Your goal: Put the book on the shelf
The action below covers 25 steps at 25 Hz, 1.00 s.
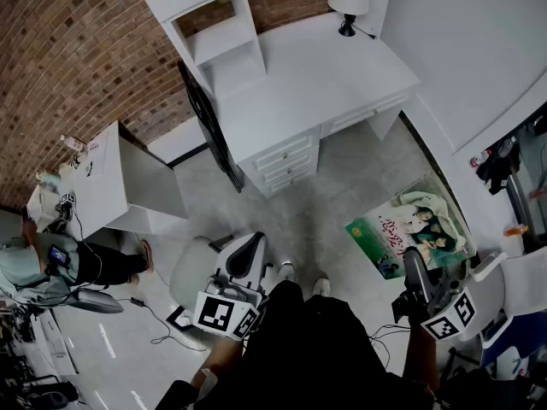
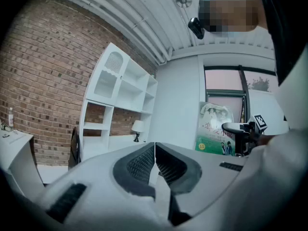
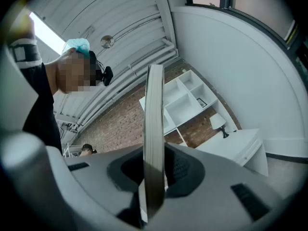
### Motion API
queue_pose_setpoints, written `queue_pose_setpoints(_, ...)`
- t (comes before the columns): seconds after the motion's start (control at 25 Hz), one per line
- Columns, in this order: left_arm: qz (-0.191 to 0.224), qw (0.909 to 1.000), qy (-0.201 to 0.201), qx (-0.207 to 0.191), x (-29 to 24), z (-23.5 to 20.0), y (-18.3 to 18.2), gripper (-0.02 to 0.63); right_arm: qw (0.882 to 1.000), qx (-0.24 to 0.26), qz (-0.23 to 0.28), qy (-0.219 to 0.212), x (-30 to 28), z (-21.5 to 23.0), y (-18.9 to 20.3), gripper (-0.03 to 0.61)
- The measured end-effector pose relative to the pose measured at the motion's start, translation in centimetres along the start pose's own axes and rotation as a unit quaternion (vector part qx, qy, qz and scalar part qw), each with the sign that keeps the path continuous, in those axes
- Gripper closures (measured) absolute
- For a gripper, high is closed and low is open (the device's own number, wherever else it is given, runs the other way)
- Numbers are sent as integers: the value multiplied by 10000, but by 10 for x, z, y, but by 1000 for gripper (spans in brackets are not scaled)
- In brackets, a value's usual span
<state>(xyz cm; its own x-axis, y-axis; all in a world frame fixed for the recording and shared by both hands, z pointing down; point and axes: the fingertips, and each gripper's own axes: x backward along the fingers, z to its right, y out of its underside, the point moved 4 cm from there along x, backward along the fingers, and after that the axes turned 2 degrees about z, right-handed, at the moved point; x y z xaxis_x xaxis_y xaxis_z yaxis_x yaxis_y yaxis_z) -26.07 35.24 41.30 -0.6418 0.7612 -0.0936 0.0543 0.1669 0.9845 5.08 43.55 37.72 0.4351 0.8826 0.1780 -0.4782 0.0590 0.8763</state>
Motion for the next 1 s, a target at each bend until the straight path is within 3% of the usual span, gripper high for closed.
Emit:
queue_pose_setpoints(0.4, -23, 9994, 273, -230, 1, 29, -9, 594, 9997, -191, 146, -16, 18, -8, 1, 500)
queue_pose_setpoints(1.0, 106, 9976, 442, -517, -6, 87, -9, 594, 9975, 349, 198, -585, 42, -18, -5, 500)
